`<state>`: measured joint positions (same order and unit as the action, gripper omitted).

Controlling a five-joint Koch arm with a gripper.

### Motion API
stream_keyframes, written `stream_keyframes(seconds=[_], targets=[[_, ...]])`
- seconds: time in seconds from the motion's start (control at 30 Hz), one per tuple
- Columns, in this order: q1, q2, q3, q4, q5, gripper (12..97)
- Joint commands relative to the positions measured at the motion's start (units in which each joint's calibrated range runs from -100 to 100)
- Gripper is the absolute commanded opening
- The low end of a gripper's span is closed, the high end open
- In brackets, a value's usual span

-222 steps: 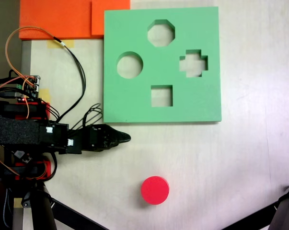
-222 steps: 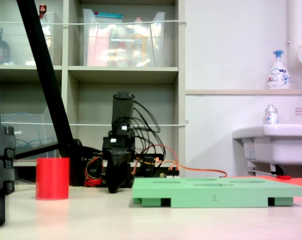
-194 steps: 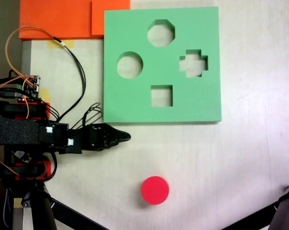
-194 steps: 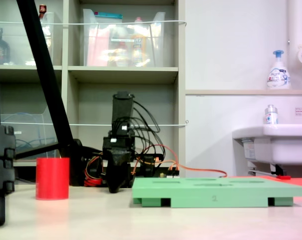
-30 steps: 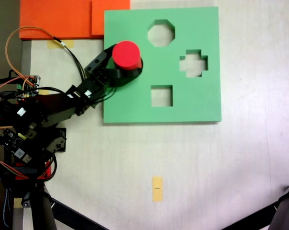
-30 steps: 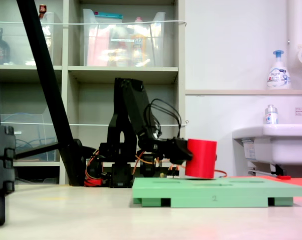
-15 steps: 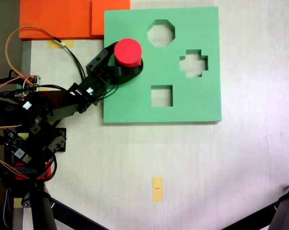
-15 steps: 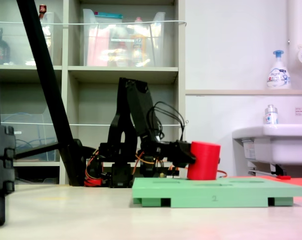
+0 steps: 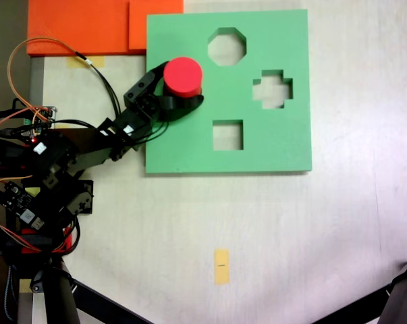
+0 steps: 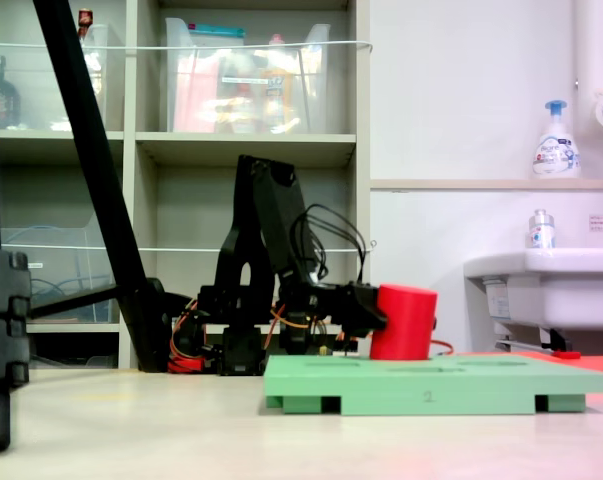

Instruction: Put the cylinder block into the corresponding hole

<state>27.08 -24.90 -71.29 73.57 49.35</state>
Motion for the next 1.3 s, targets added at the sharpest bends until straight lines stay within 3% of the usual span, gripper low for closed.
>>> stream_keyframes(seconds=[0.0,0.37,0.83,1.03,1.13,1.2,1.27], targets=[[-0.59,0.88,0.40,7.85,0.34,39.9],[-0.34,12.61,0.50,10.06,0.54,46.6],[0.10,4.79,-12.26,12.28,0.63,74.3],[-0.34,-36.97,-23.73,6.02,0.63,71.5],[-1.76,-75.10,-24.82,-18.44,0.59,53.8],[-3.52,-75.10,-24.32,-27.01,0.54,47.2],[-5.32,-75.10,-24.03,-21.71,0.49,47.3]])
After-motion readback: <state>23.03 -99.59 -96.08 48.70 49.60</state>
